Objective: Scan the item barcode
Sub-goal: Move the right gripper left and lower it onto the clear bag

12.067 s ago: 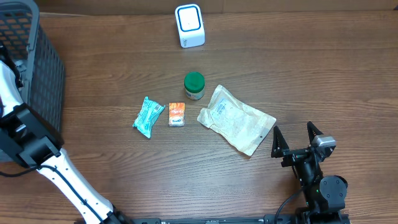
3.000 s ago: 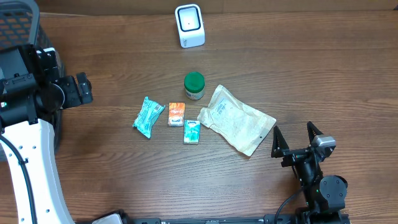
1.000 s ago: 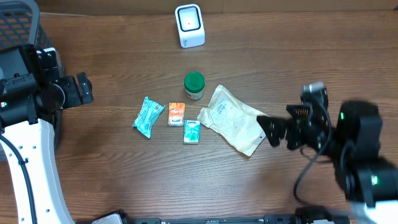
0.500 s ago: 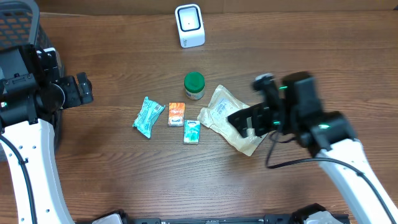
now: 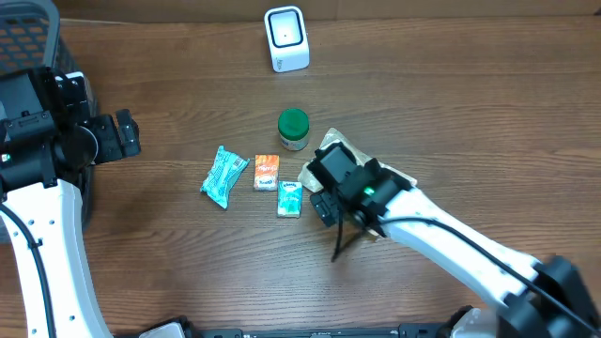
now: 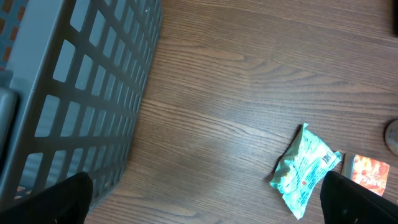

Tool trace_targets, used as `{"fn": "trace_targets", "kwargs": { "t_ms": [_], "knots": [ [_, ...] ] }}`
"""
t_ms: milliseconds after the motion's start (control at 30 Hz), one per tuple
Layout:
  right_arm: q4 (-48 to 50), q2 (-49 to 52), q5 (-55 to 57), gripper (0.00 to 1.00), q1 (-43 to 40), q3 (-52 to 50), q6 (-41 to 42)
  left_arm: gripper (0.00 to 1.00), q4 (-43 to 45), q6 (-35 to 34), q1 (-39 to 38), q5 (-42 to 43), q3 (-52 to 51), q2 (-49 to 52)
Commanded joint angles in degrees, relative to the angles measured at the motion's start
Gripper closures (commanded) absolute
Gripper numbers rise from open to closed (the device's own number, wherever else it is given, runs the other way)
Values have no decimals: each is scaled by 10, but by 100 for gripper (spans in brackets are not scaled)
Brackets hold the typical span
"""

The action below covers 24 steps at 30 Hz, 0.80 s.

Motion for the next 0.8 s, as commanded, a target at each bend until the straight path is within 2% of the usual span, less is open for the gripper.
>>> {"fn": "trace_targets", "kwargs": {
  "t_ms": [0,300,533,767],
  "knots": [
    [12,38,38,6,14,15,0,0,2,7,-1,5,3,2],
    [33,124,72,26,70,14,-43,0,2,7,-1,5,3,2],
    [33,158,136,28,75,13,-48,0,2,7,-1,5,3,2],
    [29,158,161,24,74,4,-16,0,2,7,-1,5,3,2]
  ]
}}
